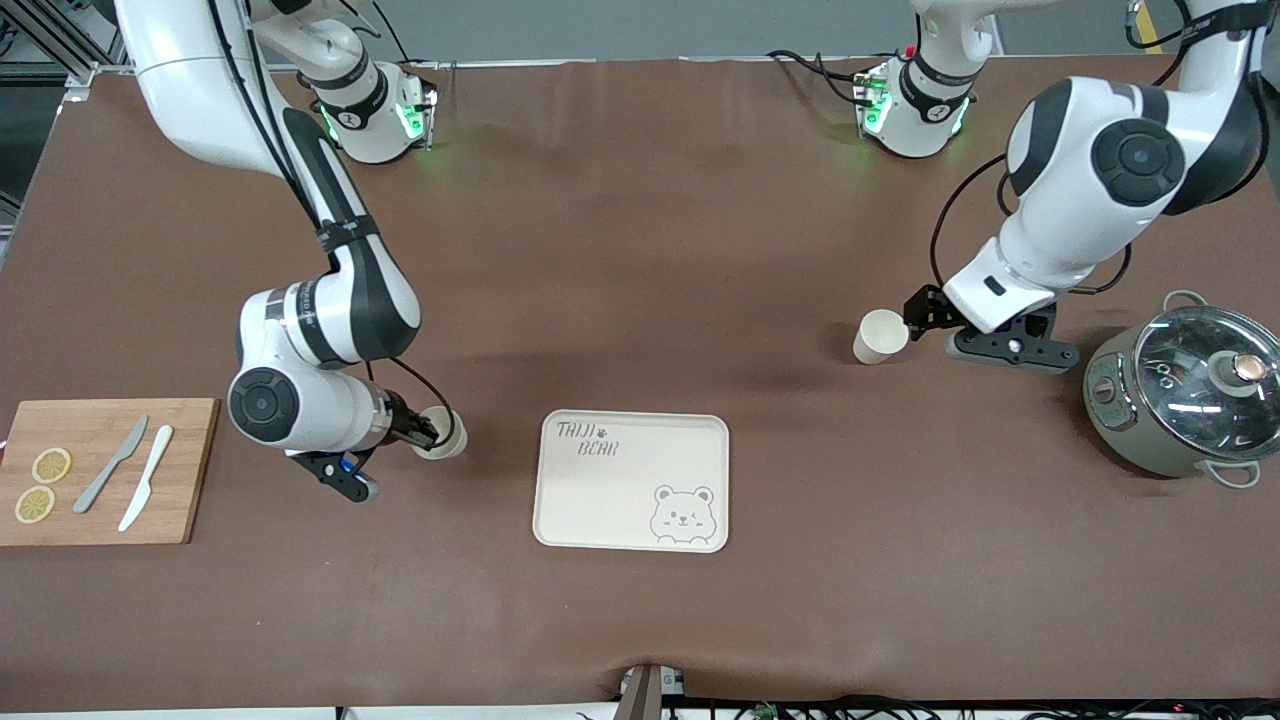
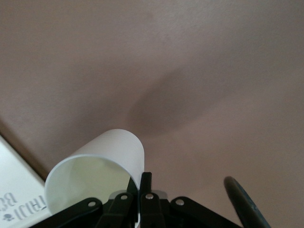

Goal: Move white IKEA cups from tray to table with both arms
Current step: 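Carry the second cup toward the cutting board with the right gripper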

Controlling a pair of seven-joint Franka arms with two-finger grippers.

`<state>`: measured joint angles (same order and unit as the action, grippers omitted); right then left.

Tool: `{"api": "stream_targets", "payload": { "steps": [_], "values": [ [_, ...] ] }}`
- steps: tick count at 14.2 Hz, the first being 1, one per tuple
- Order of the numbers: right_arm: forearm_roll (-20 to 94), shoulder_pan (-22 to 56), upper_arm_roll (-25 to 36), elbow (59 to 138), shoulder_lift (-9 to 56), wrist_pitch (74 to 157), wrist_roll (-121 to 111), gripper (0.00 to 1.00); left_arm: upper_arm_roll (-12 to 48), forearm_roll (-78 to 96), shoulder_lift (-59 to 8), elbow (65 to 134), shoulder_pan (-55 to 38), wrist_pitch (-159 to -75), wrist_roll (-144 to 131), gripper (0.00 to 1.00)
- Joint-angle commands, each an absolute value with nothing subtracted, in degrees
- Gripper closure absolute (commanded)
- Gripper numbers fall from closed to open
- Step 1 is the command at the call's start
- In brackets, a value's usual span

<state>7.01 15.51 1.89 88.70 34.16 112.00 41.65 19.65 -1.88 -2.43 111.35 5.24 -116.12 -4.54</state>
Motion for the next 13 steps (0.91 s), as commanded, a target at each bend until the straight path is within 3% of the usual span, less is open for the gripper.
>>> {"api": "stream_targets", "payload": {
  "steps": [1, 6, 13],
  "values": [
    [4.05, 13.81, 1.32, 92.28, 31.56, 112.76, 38.42, 1.0, 20.13, -1.32, -3.25, 105.74, 5.8, -111.19, -4.48, 0.0],
    [3.6, 6.43, 1.23, 97.55, 27.6, 112.94, 23.23, 1.0, 19.69, -1.67, -4.04, 99.5, 6.06, -107.58, -4.57, 0.0],
    [3.52, -2.01, 1.23, 102.12, 27.42, 116.88, 8.18, 1.0, 19.34, -1.67, -5.79, 91.07, 6.42, -101.96, -4.57, 0.0]
  ]
}}
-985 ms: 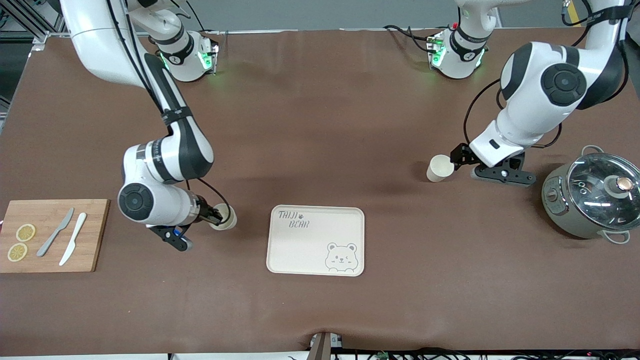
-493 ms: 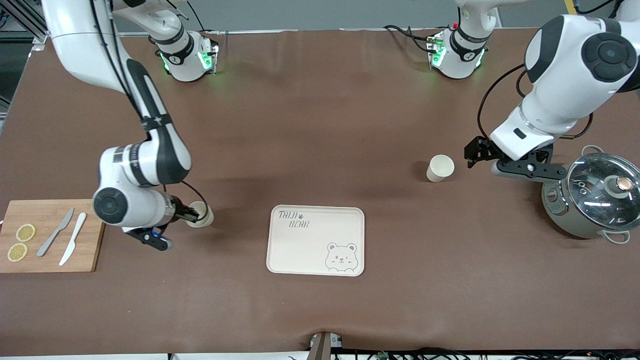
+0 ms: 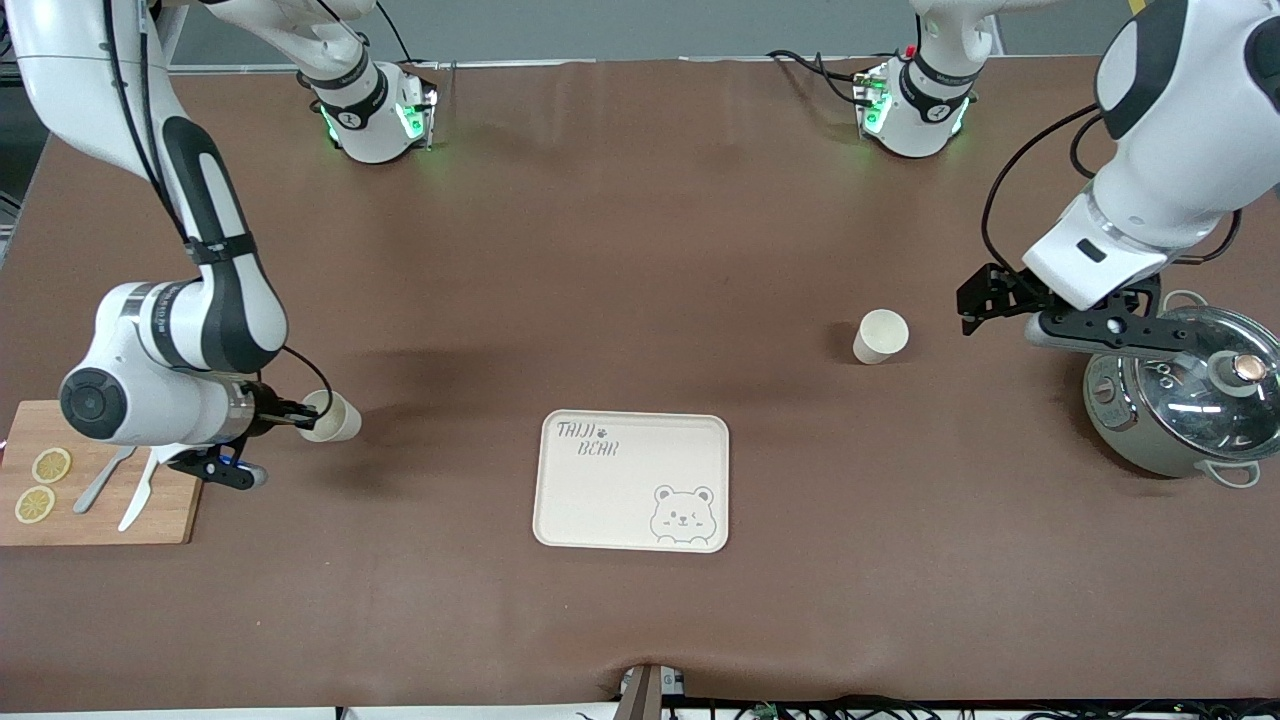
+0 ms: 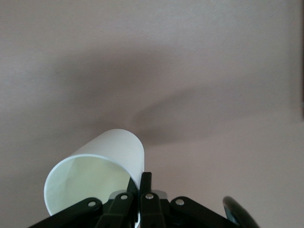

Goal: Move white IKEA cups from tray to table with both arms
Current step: 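Carry the second cup toward the cutting board with the right gripper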

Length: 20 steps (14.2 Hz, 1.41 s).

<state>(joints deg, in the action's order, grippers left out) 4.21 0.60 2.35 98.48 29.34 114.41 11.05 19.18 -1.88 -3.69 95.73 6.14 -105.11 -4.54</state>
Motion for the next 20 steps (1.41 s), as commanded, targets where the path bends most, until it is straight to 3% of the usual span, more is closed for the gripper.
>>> {"api": "stream_targets", "payload": {
  "steps": [1, 6, 10, 17, 20],
  "values": [
    [3.52, -2.72, 1.23, 102.48, 27.42, 117.42, 7.39, 1.0, 19.25, -1.76, -6.24, 90.36, 6.42, -101.78, -4.57, 0.0],
    [3.52, -7.56, 1.32, 103.8, 27.95, 120.41, -3.07, 1.0, 13.54, -2.28, -7.29, 88.86, 0.45, -98.1, -3.96, 0.0],
    [3.34, -8.17, 1.32, 105.64, 28.48, 123.75, -3.34, 1.0, 13.1, -2.11, -8.17, 86.92, 0.26, -93.78, -2.64, 0.0],
    [0.19, -9.22, 1.32, 106.0, 29.27, 124.98, -3.25, 1.0, 12.75, -1.85, -8.35, 87.01, -0.87, -93.6, -2.72, 0.0],
    [-0.26, -9.67, 1.32, 107.57, 29.53, 127.43, -3.25, 1.0, 9.76, -1.67, -8.35, 87.01, -2.72, -93.6, -2.64, 0.0]
  ]
}}
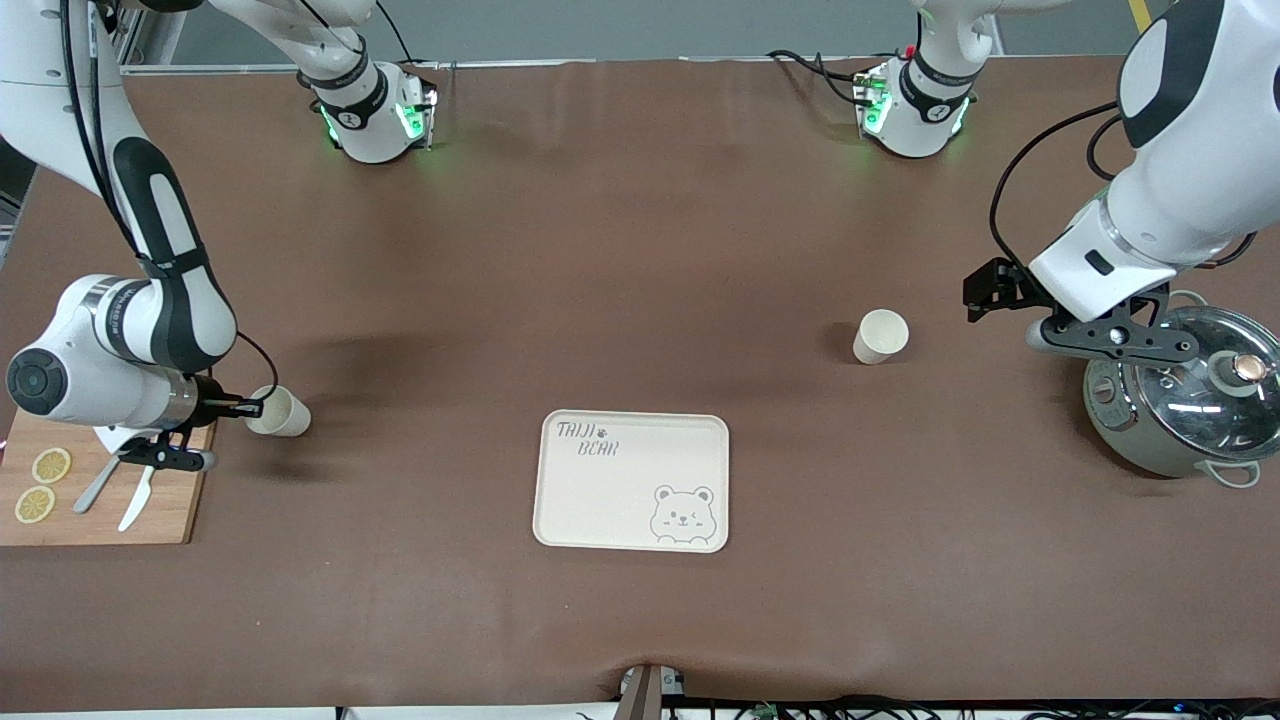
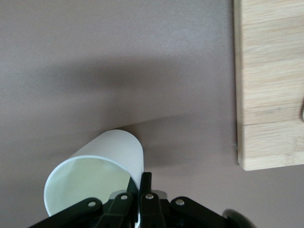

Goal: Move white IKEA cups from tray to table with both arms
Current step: 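Lower the cup beside the cutting board and open the right gripper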

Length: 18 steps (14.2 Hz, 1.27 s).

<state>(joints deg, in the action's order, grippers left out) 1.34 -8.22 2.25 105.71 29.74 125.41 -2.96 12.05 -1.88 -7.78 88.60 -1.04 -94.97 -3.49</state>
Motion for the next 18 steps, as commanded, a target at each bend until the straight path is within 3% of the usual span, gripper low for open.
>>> {"api": "stream_targets", "payload": {
  "steps": [1, 2, 3, 4, 5, 6, 9, 13, 18],
  "values": [
    [-0.26, -9.58, 1.23, 107.58, 29.62, 127.53, -3.25, 1.0, 9.76, -1.76, -8.44, 87.01, -2.64, -93.6, -2.81, 0.0],
    [-0.26, -9.58, 1.32, 107.49, 29.62, 127.62, -3.25, 1.0, 9.76, -1.58, -8.44, 87.01, -2.64, -93.6, -3.16, 0.0],
    [-0.26, -9.67, 1.23, 107.49, 29.71, 127.44, -3.08, 0.92, 9.76, -1.41, -8.35, 86.92, -2.46, -93.6, -3.51, 0.0],
    [-0.18, -9.75, 1.23, 107.4, 29.71, 127.18, -2.82, 0.65, 9.76, -1.41, -8.35, 86.92, -2.72, -93.6, -3.69, 0.0],
    [-0.18, -9.76, 1.23, 107.23, 29.62, 126.74, -2.73, 0.05, 9.76, -1.41, -8.44, 86.92, -2.55, -93.6, -3.6, 0.0],
    [-0.09, -9.76, 1.23, 107.23, 29.62, 126.56, -2.64, 0.0, 9.76, -1.58, -8.52, 86.84, -2.29, -93.69, -3.43, 0.0],
    [-0.09, -8.97, 1.14, 107.05, 29.36, 124.99, -2.46, 0.0, 9.76, -1.93, -8.61, 86.57, -2.2, -93.69, -2.81, 0.0],
    [-0.44, -9.05, 0.97, 100.56, 29.44, 115.32, -2.55, 0.0, 9.75, -1.58, -8.61, 86.57, -2.28, -93.69, -3.78, 0.0],
    [-0.35, -9.32, 0.97, 95.73, 28.91, 115.14, -3.08, 0.0, 9.76, -2.02, -9.14, 86.48, -2.9, -93.69, -4.39, 0.0]
  ]
}}
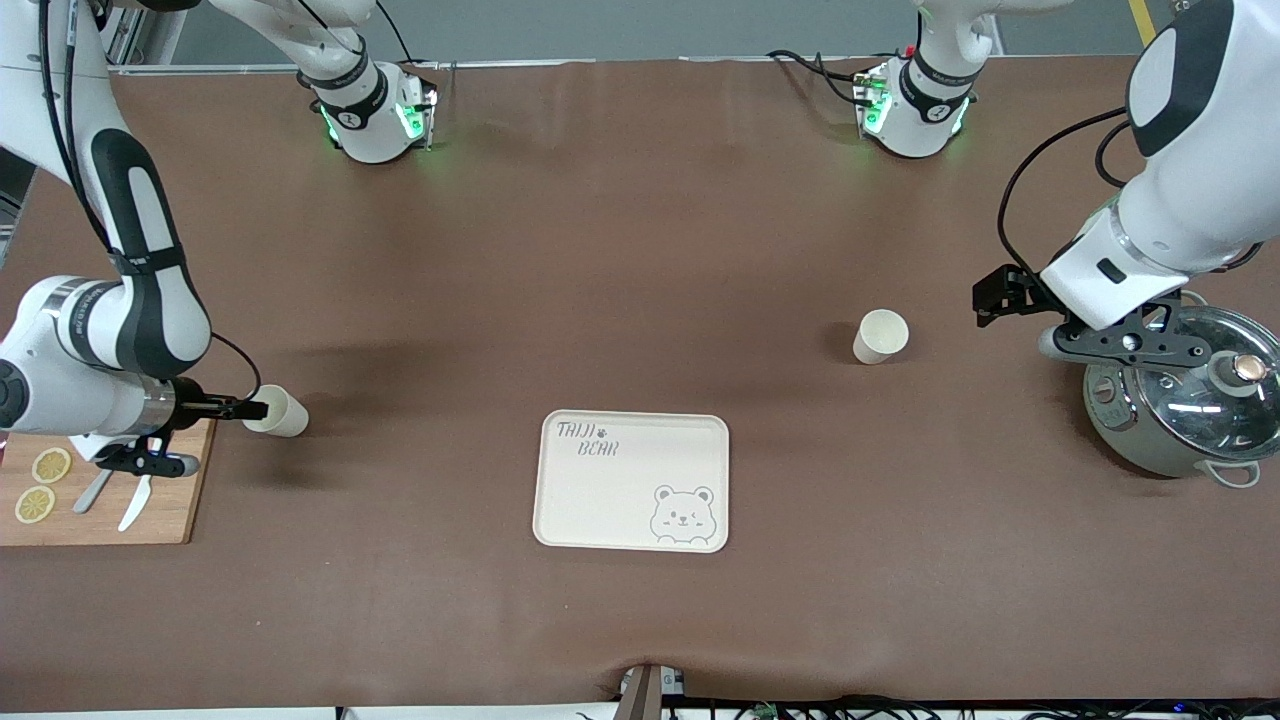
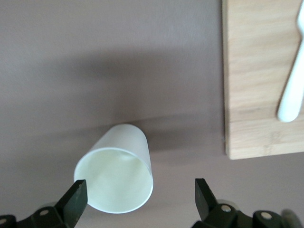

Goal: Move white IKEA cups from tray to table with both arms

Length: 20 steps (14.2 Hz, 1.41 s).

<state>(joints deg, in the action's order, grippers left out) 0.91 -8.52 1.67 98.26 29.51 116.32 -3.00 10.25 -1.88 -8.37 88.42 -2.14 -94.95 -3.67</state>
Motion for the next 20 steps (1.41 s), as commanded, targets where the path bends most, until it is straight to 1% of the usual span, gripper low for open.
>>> {"api": "stream_targets", "payload": {
  "steps": [1, 3, 7, 11, 14, 17, 20],
  "values": [
    [-0.26, -9.58, 0.88, 93.54, 29.0, 113.14, -3.08, 0.0, 9.84, -2.11, -9.14, 86.4, -2.9, -93.69, -4.31, 0.0],
    [-0.09, -9.75, 0.88, 87.65, 29.7, 106.64, -3.08, 0.0, 10.02, -2.2, -9.14, 85.78, -2.99, -93.69, -4.39, 0.0],
    [-0.09, -9.67, 0.7, 81.14, 29.71, 100.83, -2.99, 0.0, 10.28, -2.11, -8.62, 84.64, -2.64, -93.6, -4.39, 0.0],
    [-2.9, -9.75, -2.28, 78.49, 28.57, 97.83, -3.08, 0.0, 10.28, -1.85, -8.35, 84.55, -2.64, -93.6, -4.39, 0.0],
    [-2.02, -9.58, -4.57, 72.79, 26.98, 95.02, -3.16, 0.0, 10.37, -1.49, -8.44, 84.55, -2.9, -93.6, -4.48, 0.0],
    [-1.93, -9.58, -5.62, 72.07, 25.14, 94.66, -2.81, 0.0, 10.37, -1.67, -8.35, 84.46, -2.81, -93.52, -4.48, 0.0],
    [-1.76, -8.27, -5.28, 72.16, 21.46, 91.86, -2.46, 0.0, 10.37, -2.02, -8.35, 83.06, -2.81, -93.52, -4.48, 0.0]
  ]
}}
